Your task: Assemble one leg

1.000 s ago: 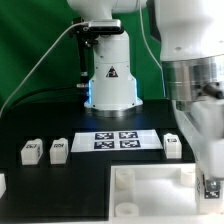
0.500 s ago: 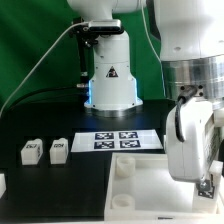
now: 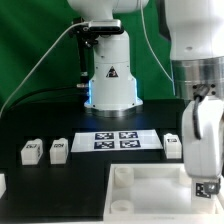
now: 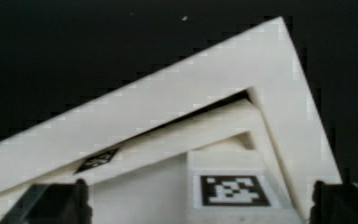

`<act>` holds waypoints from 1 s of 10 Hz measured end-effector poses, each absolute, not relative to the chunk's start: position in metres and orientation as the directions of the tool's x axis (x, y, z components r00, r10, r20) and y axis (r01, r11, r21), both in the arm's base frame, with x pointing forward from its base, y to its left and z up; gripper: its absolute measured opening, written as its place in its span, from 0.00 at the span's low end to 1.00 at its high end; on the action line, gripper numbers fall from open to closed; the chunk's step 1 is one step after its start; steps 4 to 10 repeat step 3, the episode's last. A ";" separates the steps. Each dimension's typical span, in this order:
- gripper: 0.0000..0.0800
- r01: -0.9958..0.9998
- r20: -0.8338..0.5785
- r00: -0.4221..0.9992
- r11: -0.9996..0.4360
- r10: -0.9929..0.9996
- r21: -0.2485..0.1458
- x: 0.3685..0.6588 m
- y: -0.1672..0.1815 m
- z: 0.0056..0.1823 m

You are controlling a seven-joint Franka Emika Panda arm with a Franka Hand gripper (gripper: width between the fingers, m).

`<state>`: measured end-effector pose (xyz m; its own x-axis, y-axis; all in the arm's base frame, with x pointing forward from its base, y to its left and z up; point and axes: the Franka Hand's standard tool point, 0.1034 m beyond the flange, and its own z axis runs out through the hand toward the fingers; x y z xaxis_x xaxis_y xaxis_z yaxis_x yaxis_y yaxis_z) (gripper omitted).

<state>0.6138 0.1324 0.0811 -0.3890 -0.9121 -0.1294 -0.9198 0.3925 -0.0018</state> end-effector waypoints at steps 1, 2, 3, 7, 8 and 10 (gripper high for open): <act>0.80 -0.921 -0.143 -0.385 0.390 -0.912 -0.004 0.613 0.138 0.091; 0.81 -0.921 -0.145 -0.385 0.390 -0.911 -0.006 0.614 0.138 0.093; 0.81 -0.921 -0.142 -0.385 0.390 -0.912 -0.004 0.613 0.137 0.091; 0.81 -0.921 -0.142 -0.385 0.390 -0.912 -0.004 0.613 0.137 0.091; 0.81 -0.921 -0.142 -0.385 0.390 -0.912 -0.004 0.613 0.137 0.091; 0.81 -0.921 -0.142 -0.385 0.390 -0.912 -0.004 0.613 0.137 0.091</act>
Offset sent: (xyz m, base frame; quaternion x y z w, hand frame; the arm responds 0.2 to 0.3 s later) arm 0.0000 0.0000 0.0000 0.0000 0.0000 0.0000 1.0000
